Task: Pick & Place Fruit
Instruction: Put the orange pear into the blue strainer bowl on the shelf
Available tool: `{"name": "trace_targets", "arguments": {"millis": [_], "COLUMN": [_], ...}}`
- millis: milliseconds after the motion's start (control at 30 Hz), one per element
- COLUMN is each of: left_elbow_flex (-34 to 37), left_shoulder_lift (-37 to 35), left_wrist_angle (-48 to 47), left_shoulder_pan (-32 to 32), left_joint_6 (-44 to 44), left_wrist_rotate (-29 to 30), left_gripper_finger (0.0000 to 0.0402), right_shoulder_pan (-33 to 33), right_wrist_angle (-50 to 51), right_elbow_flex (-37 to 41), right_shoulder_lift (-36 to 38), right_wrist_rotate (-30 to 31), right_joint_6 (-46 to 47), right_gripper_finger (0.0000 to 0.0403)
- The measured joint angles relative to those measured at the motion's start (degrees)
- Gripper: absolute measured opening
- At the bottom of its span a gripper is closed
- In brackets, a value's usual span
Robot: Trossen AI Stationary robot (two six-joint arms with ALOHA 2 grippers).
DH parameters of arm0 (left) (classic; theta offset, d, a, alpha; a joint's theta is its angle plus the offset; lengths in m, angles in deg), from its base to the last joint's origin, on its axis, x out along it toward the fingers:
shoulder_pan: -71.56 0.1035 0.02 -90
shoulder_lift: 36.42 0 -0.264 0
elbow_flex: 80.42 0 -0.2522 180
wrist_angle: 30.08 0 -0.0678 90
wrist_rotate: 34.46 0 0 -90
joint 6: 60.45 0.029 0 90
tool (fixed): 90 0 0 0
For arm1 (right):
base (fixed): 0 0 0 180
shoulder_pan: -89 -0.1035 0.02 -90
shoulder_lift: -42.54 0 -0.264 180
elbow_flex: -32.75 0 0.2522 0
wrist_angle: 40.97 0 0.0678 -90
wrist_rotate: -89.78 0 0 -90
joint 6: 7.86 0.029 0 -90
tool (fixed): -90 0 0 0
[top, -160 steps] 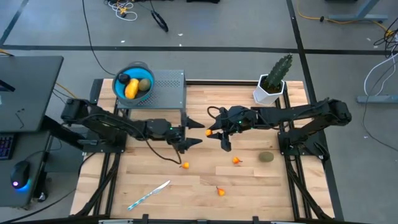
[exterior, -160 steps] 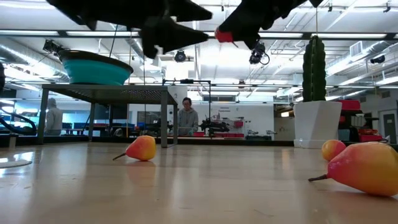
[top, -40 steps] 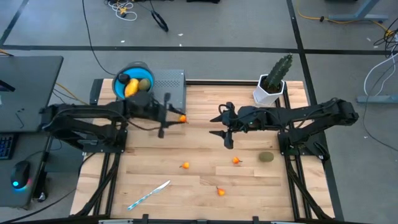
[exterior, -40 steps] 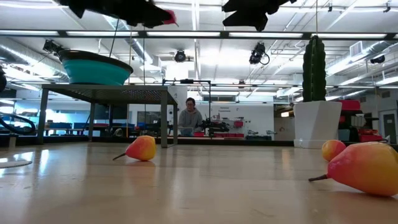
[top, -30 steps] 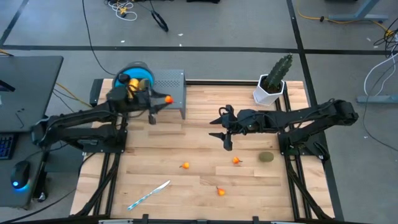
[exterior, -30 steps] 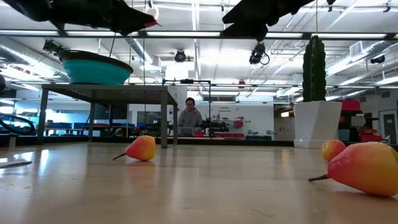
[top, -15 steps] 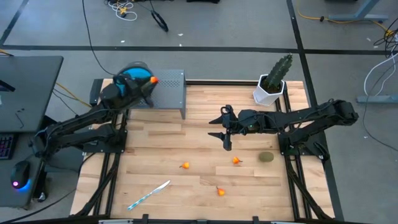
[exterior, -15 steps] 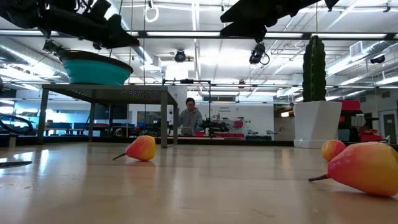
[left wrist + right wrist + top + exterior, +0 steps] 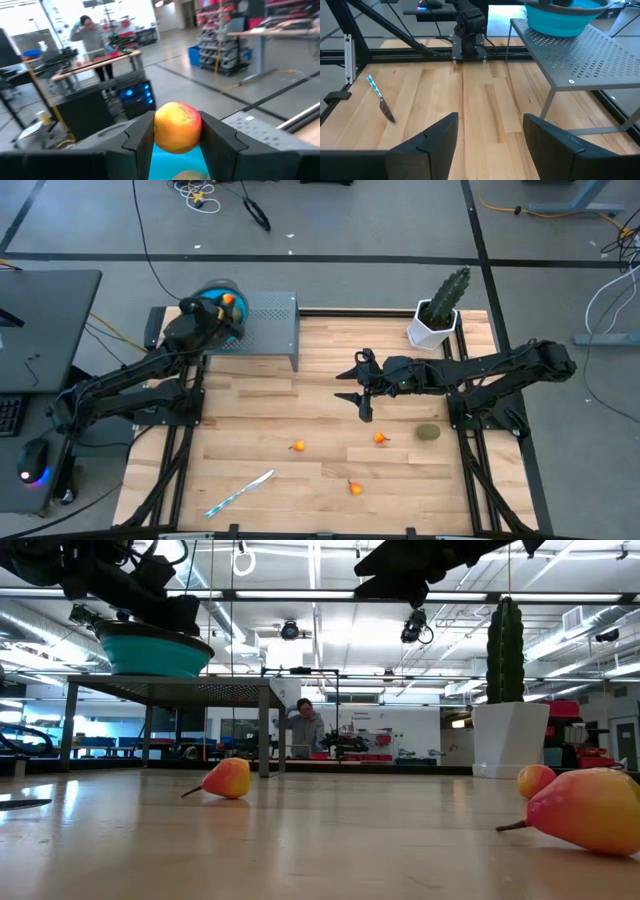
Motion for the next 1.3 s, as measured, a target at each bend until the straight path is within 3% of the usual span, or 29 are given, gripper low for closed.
{"name": "trace_targets", "arguments": {"millis": [267, 800, 933, 1167, 1300], "left_elbow_flex": [0.0, 0.0, -0.1, -0.1, -0.1], "left_shoulder_lift": [0.0, -0.1, -1.5, -6.7, -8.7], "left_wrist_angle": [-0.7, -1.0, -0.6, 1.1, 2.6], "left_shoulder_pan": [0.0, 0.0, -0.1, -1.7, -2.9], "left_joint_6": [-0.2, -2.8, -3.2, -4.1, -6.0], "left_wrist_rotate": [2.1, 0.9, -5.5, -26.9, -34.3], "left_gripper_finger": [0.0154, 0.0238, 0.0241, 0.0239, 0.0238], "right_shoulder_pan": [0.0, 0.0, 0.0, 0.0, 0.0], "right_wrist_angle": [0.0, 0.5, 0.6, 0.1, -0.4], "right_elbow_flex": [0.0, 0.0, 0.0, 0.0, 0.1], "right_shoulder_lift": [0.0, 0.0, 0.0, -2.3, -5.1], "right_wrist_rotate": [0.0, 0.0, 0.0, 0.0, 0.0], "right_joint_6": [0.0, 0.0, 0.1, 0.6, 0.6], "right_gripper_finger": [0.0234, 0.0234, 0.0234, 0.0234, 0.0234]}}
